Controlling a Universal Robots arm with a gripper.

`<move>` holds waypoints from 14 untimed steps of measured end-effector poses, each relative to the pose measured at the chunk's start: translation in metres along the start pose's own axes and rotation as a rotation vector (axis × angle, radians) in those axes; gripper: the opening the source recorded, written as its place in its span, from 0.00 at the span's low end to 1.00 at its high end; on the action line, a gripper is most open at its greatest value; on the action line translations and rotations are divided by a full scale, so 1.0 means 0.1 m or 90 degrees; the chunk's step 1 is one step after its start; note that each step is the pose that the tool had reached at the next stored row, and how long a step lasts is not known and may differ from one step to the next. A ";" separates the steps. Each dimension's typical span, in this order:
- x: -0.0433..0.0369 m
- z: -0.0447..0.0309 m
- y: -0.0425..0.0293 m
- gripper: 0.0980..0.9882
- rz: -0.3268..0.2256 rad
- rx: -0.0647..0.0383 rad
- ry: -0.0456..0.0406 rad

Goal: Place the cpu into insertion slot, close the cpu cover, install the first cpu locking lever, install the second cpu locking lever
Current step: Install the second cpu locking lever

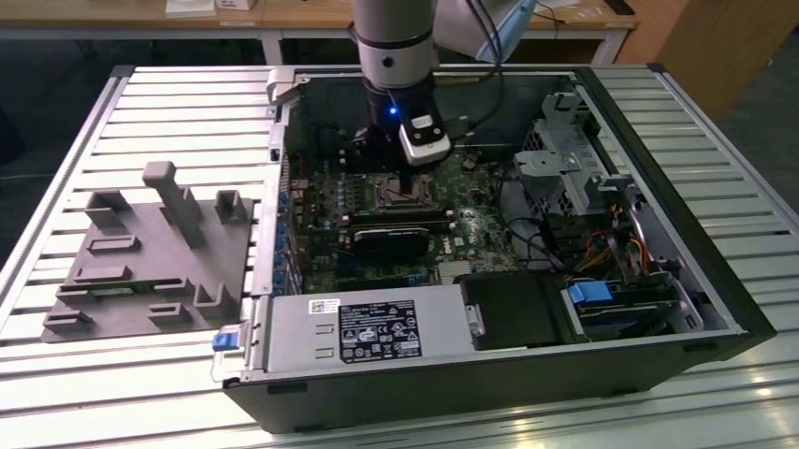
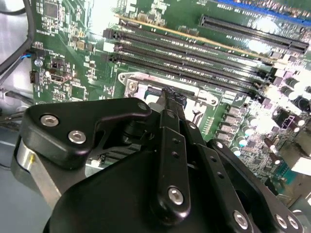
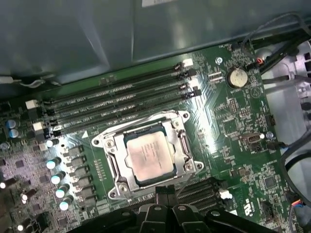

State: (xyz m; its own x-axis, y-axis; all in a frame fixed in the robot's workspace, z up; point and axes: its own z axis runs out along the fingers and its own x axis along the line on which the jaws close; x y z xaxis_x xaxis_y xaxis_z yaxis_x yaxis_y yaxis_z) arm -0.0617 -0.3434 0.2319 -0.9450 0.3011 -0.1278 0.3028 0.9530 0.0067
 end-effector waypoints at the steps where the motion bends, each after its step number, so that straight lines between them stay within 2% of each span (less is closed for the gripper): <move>1: -0.003 0.000 -0.008 0.00 0.000 0.000 0.0000; 4: -0.008 -0.010 -0.022 0.00 0.000 0.000 0.0000; 11: -0.025 -0.109 -0.032 0.00 0.000 0.000 0.0001; 14: -0.031 -0.120 -0.047 0.00 0.000 -0.001 0.0001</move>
State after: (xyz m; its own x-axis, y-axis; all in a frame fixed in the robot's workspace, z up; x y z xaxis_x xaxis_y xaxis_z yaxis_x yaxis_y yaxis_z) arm -0.0617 -0.3484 0.2442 -0.9450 0.3012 -0.1276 0.3027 0.9531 0.0077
